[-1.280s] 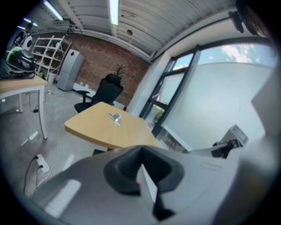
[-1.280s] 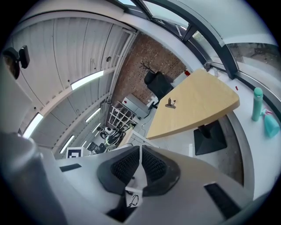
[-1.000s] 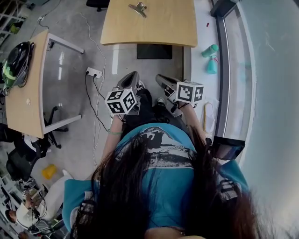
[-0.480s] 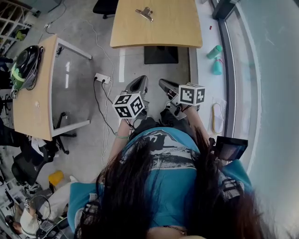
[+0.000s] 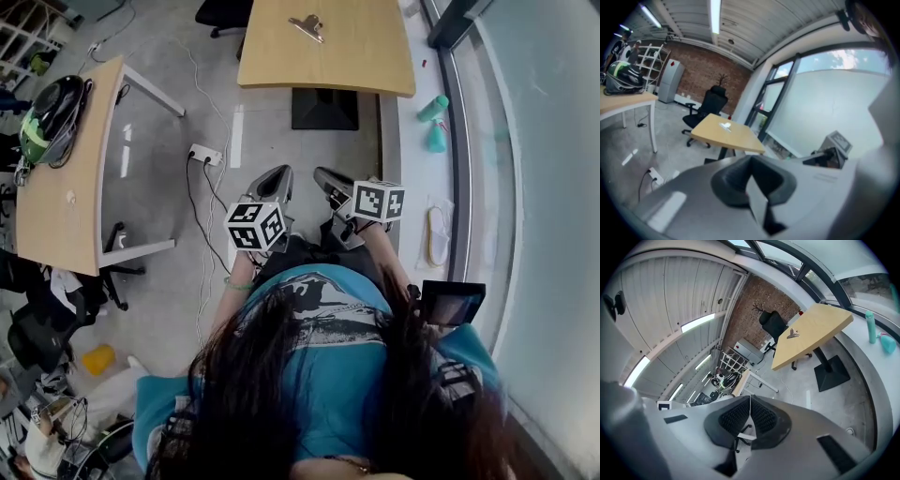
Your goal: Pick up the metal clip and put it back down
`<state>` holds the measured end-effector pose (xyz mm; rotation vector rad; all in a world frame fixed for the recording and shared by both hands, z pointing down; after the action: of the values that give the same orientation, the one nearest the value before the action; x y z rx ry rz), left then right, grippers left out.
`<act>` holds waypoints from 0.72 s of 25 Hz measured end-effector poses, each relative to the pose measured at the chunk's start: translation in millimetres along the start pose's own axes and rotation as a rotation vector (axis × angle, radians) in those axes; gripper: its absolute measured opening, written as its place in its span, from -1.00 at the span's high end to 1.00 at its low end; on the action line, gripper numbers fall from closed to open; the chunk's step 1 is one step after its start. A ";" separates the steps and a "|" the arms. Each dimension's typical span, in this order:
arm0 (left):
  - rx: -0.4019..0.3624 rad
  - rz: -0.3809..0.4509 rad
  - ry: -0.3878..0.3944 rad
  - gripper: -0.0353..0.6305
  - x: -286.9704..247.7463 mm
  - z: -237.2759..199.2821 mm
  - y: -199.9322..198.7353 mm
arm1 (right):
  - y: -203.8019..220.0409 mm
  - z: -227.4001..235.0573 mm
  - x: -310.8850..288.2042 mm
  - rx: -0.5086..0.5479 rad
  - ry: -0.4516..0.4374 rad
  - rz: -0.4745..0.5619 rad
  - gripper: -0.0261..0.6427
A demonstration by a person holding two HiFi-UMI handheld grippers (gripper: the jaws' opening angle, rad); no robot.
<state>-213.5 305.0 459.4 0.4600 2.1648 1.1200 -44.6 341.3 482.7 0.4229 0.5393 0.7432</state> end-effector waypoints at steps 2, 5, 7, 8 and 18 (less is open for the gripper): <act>0.007 0.001 -0.009 0.88 12.8 -11.2 3.0 | 9.9 -9.4 -7.0 0.004 0.002 -0.002 0.86; 0.016 -0.001 -0.017 0.88 27.9 -22.9 9.0 | 25.3 -18.7 -14.2 0.010 0.007 -0.017 0.87; 0.021 0.000 -0.015 0.88 35.0 -26.7 12.6 | 33.3 -24.2 -17.1 0.011 0.007 -0.026 0.87; 0.022 0.002 -0.013 0.88 38.0 -27.8 13.4 | 36.1 -26.7 -18.0 0.013 0.008 -0.029 0.87; 0.017 0.022 0.011 0.88 50.9 -31.3 13.6 | 44.2 -39.4 -20.0 0.047 0.024 -0.024 0.87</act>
<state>-271.8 323.2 464.2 0.4871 2.1850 1.1193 -103.3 362.9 481.8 0.4507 0.5838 0.7146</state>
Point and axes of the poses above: the fingertips, and each gripper's own axes: x backward along the fingers, z to its right, y out of its underside, the point moved 8 cm from there along x, backward along the fingers, and after that the axes turned 2 degrees about x, right-handed, at the moved point
